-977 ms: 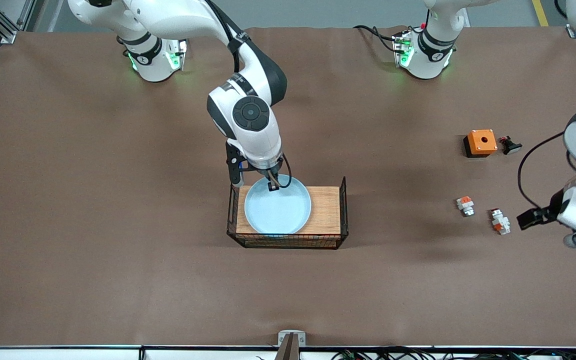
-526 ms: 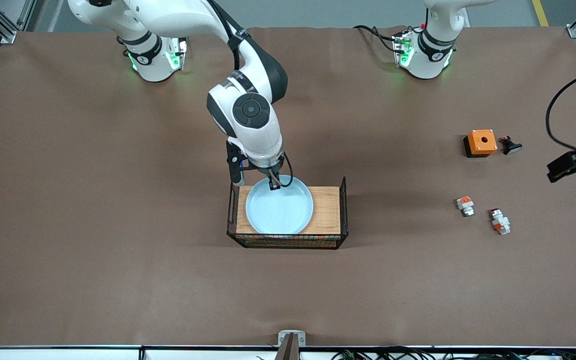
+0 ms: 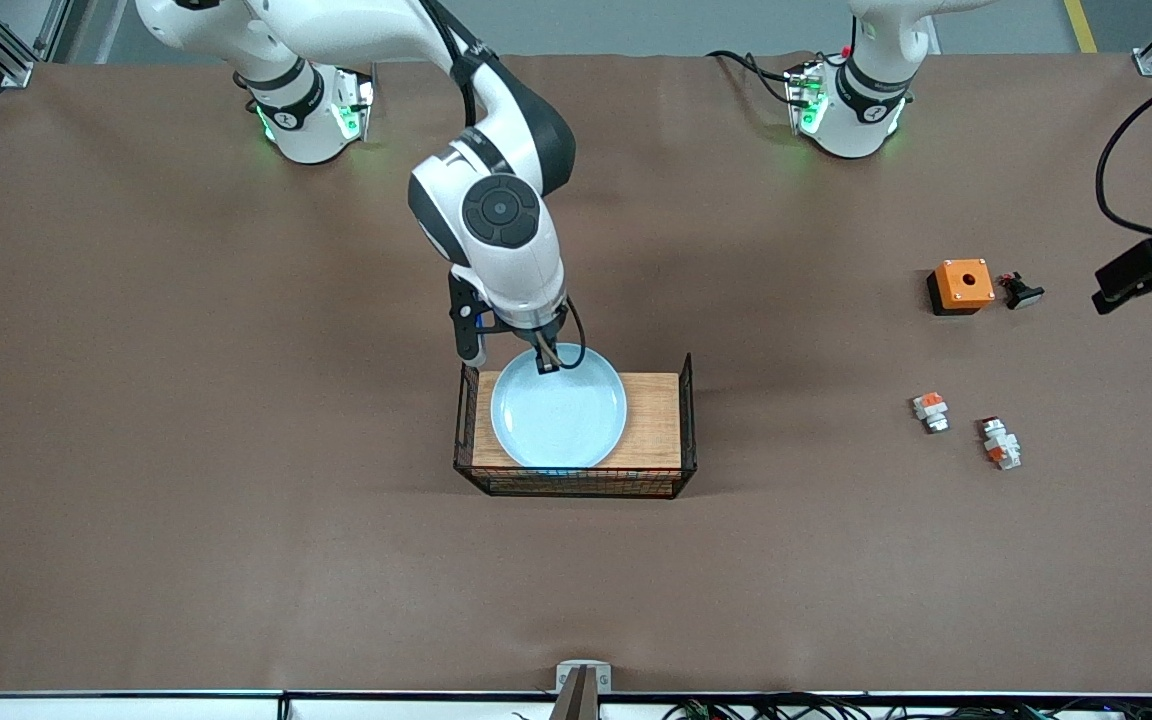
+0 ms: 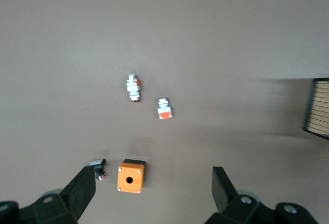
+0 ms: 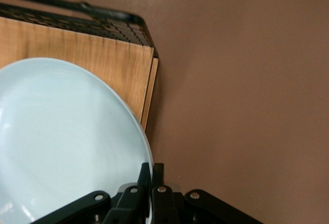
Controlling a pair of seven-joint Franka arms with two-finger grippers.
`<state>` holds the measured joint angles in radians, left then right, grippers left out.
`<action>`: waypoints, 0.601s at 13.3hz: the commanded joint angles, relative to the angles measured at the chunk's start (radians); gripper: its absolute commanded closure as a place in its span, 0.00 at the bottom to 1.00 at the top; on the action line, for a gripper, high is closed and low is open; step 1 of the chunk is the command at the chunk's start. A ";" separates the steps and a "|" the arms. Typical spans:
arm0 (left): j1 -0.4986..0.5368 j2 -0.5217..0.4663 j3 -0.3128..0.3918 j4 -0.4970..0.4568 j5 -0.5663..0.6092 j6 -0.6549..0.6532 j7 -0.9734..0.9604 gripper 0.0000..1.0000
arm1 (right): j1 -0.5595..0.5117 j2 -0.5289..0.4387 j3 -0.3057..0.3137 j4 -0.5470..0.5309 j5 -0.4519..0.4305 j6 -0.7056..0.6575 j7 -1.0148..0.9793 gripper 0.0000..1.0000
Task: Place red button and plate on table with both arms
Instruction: 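Lift the plate out with the right gripper while the left gripper withdraws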
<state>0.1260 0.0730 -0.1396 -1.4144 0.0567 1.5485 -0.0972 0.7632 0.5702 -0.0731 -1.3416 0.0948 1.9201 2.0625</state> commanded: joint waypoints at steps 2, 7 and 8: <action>-0.005 -0.082 -0.006 -0.011 -0.046 -0.131 -0.003 0.00 | -0.010 -0.042 0.010 0.108 0.005 -0.215 0.001 1.00; -0.166 -0.139 0.084 -0.075 -0.052 -0.166 -0.056 0.00 | -0.077 -0.179 0.001 0.145 0.040 -0.472 -0.209 1.00; -0.172 -0.140 0.084 -0.075 -0.052 -0.166 -0.061 0.00 | -0.100 -0.220 -0.002 0.141 0.040 -0.508 -0.296 1.00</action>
<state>-0.0176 -0.0311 -0.0809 -1.4492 0.0205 1.3798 -0.1421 0.7063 0.4278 -0.0772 -1.1844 0.1151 1.4735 1.8941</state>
